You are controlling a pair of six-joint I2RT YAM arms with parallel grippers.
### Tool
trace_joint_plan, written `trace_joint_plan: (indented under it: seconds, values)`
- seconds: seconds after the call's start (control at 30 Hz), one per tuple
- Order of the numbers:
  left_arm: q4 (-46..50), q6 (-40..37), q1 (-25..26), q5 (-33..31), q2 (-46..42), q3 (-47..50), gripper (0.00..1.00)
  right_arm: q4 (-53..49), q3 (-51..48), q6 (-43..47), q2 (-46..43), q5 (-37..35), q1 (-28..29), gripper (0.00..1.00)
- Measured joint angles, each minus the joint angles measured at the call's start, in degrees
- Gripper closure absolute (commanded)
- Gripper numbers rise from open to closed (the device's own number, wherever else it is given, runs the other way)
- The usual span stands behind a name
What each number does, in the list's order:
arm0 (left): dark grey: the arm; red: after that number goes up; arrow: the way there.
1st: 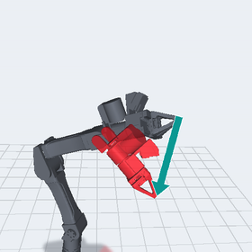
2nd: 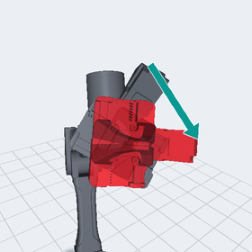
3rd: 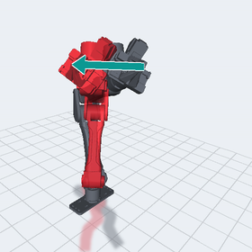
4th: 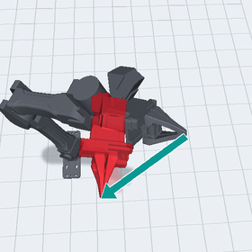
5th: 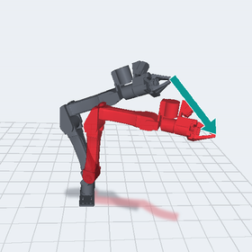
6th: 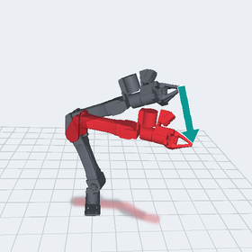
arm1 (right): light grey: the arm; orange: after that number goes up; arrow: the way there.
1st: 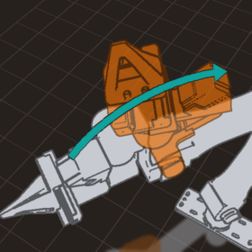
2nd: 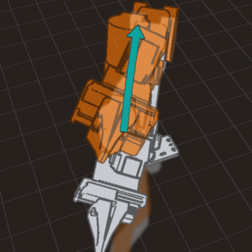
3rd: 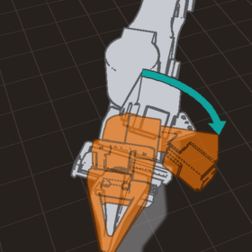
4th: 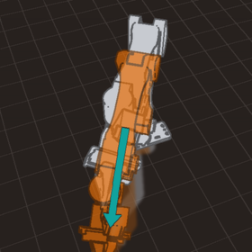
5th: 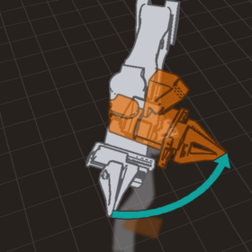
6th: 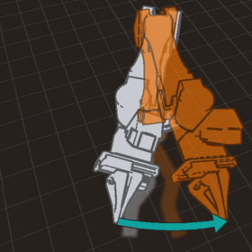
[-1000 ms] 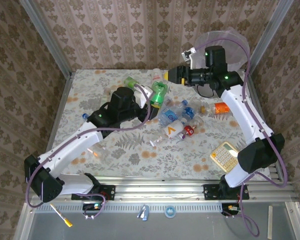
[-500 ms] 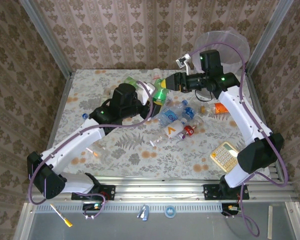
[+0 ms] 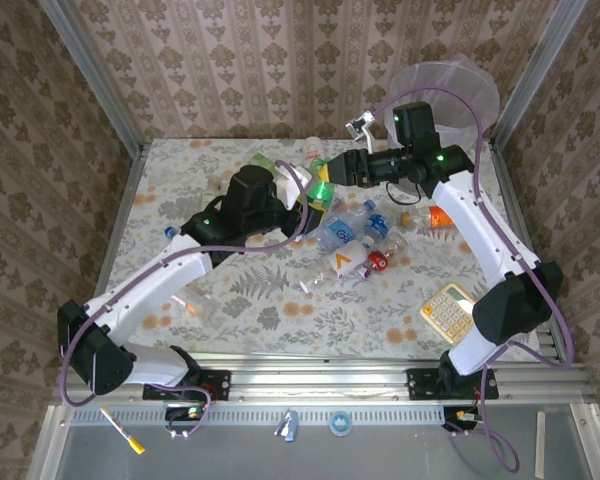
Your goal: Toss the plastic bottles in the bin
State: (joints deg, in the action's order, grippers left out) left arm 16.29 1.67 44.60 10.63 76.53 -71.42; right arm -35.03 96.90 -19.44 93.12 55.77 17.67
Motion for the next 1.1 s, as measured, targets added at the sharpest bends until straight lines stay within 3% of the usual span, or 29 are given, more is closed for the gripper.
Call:
trace_joint_plan:
  seconds: [0.23, 0.57, 0.73, 0.9, 0.97, 1.1]
  values:
    - [-0.46, 0.04, 0.00, 3.48, 0.79, -0.37, 0.55, 0.00, -0.02, 1.20, 0.92, 0.22, 0.68, 0.19]
    - [-0.44, 0.87, -0.46, 5.55, 0.90, -0.42, 0.51, 0.07, -0.02, 3.23, 0.94, 0.31, 0.70, 0.42]
    - [-0.39, 1.46, -0.79, 5.84, 0.92, -0.42, 0.36, 0.11, -0.02, 3.23, 0.94, 0.26, 0.70, 0.43]
    - [-1.05, 2.45, -0.90, 5.95, 1.11, -0.42, 0.05, 0.02, -0.02, 2.82, 0.94, 0.24, 0.76, 0.49]
    - [-1.44, 2.78, -1.18, 5.92, 1.11, -0.42, 0.00, 0.02, -0.02, 2.78, 0.94, 0.17, 0.74, 0.54]
    - [-2.34, 3.48, -1.86, 5.86, 1.09, -0.33, 0.00, -0.28, 0.02, 2.75, 0.94, -1.18, 0.44, 0.58]
